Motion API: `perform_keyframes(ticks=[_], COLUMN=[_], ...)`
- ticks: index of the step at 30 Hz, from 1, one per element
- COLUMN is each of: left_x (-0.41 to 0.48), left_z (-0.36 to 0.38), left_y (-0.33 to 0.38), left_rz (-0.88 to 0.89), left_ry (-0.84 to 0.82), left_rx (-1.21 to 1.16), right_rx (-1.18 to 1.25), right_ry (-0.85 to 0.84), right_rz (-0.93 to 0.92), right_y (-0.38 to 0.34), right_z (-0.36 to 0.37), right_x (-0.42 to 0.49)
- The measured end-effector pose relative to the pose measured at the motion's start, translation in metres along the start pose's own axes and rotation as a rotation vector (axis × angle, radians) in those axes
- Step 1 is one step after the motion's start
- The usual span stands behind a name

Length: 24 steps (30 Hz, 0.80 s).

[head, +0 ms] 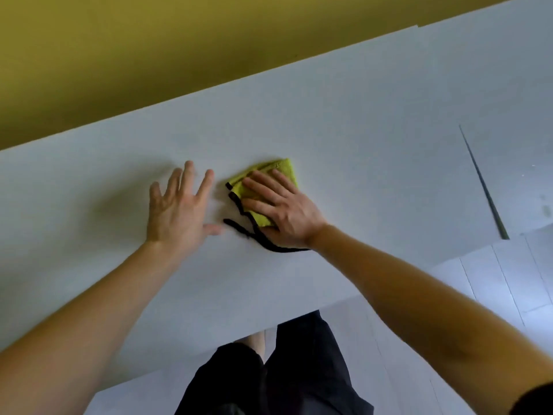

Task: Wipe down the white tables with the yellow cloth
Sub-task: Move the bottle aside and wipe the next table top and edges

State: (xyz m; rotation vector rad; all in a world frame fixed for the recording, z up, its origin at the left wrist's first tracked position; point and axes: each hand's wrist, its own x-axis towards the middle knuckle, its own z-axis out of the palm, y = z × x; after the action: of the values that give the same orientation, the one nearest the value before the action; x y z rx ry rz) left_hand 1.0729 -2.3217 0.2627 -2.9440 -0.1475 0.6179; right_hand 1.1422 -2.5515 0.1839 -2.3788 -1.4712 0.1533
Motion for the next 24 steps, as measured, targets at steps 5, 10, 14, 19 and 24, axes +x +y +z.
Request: perform_keyframes(ticks=[5,10,14,19,24], left_x=[-0.033,-0.034,-0.032,-0.032,-0.034], left_z=[0.021,0.026,0.029,0.031,0.035], left_y=[0.021,0.030,0.030,0.030,0.029], left_rz=[0.055,0.037,0.023,0.039,0.033], left_ry=[-0.214,-0.279,-0.262,-0.256,-0.239], left_rx=[-0.105,-0.064,-0.033,-0.011,-0.002], right_rx=[-0.127,-0.174,-0.034,-0.045,-0.200], right_ry=[0.230,0.297,0.124,0.080,0.326], right_rz=[0.414,0.765,0.386,0.189,0.803], right_y=[0.126,0.098,-0.045,0.007,0.117], right_z=[-0.044,-0.032,0.016,0.000,-0.042], right_x=[-0.046,-0.035,-0.020,-0.057,-0.115])
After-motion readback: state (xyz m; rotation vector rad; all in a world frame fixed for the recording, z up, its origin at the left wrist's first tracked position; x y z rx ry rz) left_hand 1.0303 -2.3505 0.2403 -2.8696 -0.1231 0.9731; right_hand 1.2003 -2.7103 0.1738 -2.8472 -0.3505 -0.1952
